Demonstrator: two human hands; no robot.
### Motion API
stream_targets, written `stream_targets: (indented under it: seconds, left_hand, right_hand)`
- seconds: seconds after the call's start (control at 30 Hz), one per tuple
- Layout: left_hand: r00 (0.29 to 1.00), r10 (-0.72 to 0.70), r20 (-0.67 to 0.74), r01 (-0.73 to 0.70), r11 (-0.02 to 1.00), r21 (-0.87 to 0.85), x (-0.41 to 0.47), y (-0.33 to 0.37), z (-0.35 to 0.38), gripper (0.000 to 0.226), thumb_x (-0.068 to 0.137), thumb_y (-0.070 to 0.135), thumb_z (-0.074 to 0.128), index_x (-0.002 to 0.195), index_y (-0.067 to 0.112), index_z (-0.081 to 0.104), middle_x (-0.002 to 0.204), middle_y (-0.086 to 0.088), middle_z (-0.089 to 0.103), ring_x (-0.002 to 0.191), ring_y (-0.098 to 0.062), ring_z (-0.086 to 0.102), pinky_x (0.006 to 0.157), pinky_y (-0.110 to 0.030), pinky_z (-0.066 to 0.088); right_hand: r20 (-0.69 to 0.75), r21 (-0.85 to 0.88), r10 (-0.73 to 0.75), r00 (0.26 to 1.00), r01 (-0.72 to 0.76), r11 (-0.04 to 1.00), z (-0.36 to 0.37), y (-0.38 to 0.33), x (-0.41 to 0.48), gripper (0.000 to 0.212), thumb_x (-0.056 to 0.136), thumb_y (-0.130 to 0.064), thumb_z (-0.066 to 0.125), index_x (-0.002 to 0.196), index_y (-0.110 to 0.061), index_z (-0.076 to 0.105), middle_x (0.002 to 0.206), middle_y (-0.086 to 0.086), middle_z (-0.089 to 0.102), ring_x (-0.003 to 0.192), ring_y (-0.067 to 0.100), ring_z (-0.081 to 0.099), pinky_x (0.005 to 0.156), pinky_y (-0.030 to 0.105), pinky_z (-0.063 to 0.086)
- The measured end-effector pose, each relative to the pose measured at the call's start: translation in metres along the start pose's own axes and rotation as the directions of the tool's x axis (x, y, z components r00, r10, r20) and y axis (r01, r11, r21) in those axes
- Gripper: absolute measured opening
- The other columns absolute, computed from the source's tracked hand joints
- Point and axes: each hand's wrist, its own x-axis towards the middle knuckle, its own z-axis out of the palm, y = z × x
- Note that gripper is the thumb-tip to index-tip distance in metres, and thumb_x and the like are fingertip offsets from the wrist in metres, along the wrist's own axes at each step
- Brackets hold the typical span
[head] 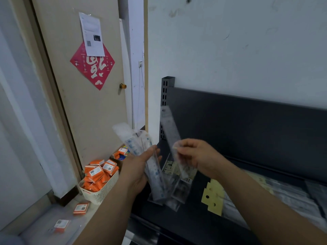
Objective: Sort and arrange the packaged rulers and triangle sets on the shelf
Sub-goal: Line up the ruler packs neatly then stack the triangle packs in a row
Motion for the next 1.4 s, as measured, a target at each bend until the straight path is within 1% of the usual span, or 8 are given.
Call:
stream_targets:
  seconds: [0.13,0.23,0.67,0.83,1.03,1.17,1.27,1.4]
  left_hand:
    - [1.000,0.013,0.014,-0.014,0.999,0.034,0.002,-0.010,0.016,0.029,0.089,0.004,0.061,0.118,-0.005,0.059,0.098,-0.024,0.070,0.074,-0.031,0.071,0.058,-0.039,0.058]
    - [0.998,-0.005,0.065,0.001,0.999,0.054,-0.001,-0.014,0.026,0.033,0.090,0.013,0.060,0.120,0.000,0.058,0.104,-0.025,0.069,0.086,-0.035,0.070,0.066,-0.046,0.059]
    - [0.981,0.016,0.196,-0.035,0.995,0.094,-0.016,-0.030,0.039,0.031,0.095,0.019,0.053,0.120,0.002,0.059,0.101,-0.015,0.070,0.091,-0.026,0.069,0.069,-0.036,0.056]
    - [0.966,0.045,0.253,-0.071,0.993,0.094,-0.021,-0.024,0.038,0.022,0.093,0.019,0.056,0.114,0.014,0.062,0.094,-0.006,0.071,0.086,-0.017,0.069,0.067,-0.030,0.057]
    - [0.940,0.131,0.315,-0.119,0.991,-0.058,-0.036,-0.017,0.043,0.026,0.087,0.020,0.058,0.112,0.017,0.060,0.085,-0.001,0.068,0.083,-0.014,0.064,0.079,-0.039,0.052]
    - [0.953,0.117,0.281,-0.100,0.992,-0.075,-0.042,0.003,0.033,0.026,0.089,0.012,0.059,0.114,0.020,0.059,0.097,-0.003,0.072,0.094,-0.020,0.068,0.075,-0.041,0.055]
    - [0.957,0.170,0.236,-0.210,0.966,0.154,-0.045,0.009,0.017,0.037,0.087,0.012,0.066,0.120,0.026,0.056,0.108,-0.002,0.071,0.093,-0.018,0.070,0.066,-0.034,0.056]
    - [0.847,0.287,0.448,-0.518,0.634,0.574,-0.060,-0.005,0.001,0.052,0.075,0.032,0.076,0.123,0.035,0.055,0.112,0.016,0.066,0.107,-0.002,0.060,0.086,-0.024,0.049]
  right_hand:
    - [0.042,-0.040,0.022,0.999,-0.021,0.999,0.019,0.015,-0.014,0.012,0.087,-0.009,0.065,0.099,-0.006,0.067,0.091,0.006,0.069,0.086,0.020,0.065,0.085,0.038,0.056]
    - [-0.008,-0.136,-0.006,1.000,0.005,0.991,0.019,0.018,-0.021,0.019,0.086,-0.011,0.067,0.105,-0.007,0.065,0.090,0.001,0.068,0.077,0.012,0.062,0.070,0.026,0.051]
    - [0.068,-0.298,-0.028,0.997,0.047,0.953,0.016,0.022,-0.043,0.021,0.097,-0.018,0.054,0.117,-0.019,0.059,0.102,-0.005,0.067,0.093,0.006,0.064,0.076,0.019,0.049]
    - [0.176,-0.339,-0.019,0.984,0.078,0.938,0.018,0.015,-0.051,0.035,0.099,-0.018,0.049,0.134,-0.020,0.046,0.123,0.004,0.063,0.113,0.015,0.060,0.102,0.034,0.047]
    - [0.191,-0.252,-0.098,0.977,0.145,0.957,0.018,0.010,-0.070,0.040,0.096,-0.012,0.055,0.133,-0.025,0.047,0.122,0.003,0.065,0.109,0.016,0.064,0.095,0.030,0.051]
    - [0.155,-0.676,-0.154,0.976,0.219,0.704,-0.005,0.004,-0.100,0.043,0.094,-0.020,0.059,0.130,-0.042,0.048,0.109,-0.017,0.064,0.095,-0.003,0.061,0.083,0.021,0.052]
    - [0.063,-0.867,-0.151,0.987,0.129,0.482,-0.023,0.002,-0.132,0.048,0.094,-0.027,0.058,0.132,-0.052,0.042,0.095,-0.030,0.057,0.084,-0.012,0.056,0.072,0.013,0.047]
    - [-0.007,-0.967,-0.153,0.988,0.032,0.253,-0.029,0.009,-0.161,0.049,0.096,-0.033,0.054,0.136,-0.052,0.037,0.121,-0.028,0.050,0.098,-0.006,0.048,0.085,0.015,0.043]
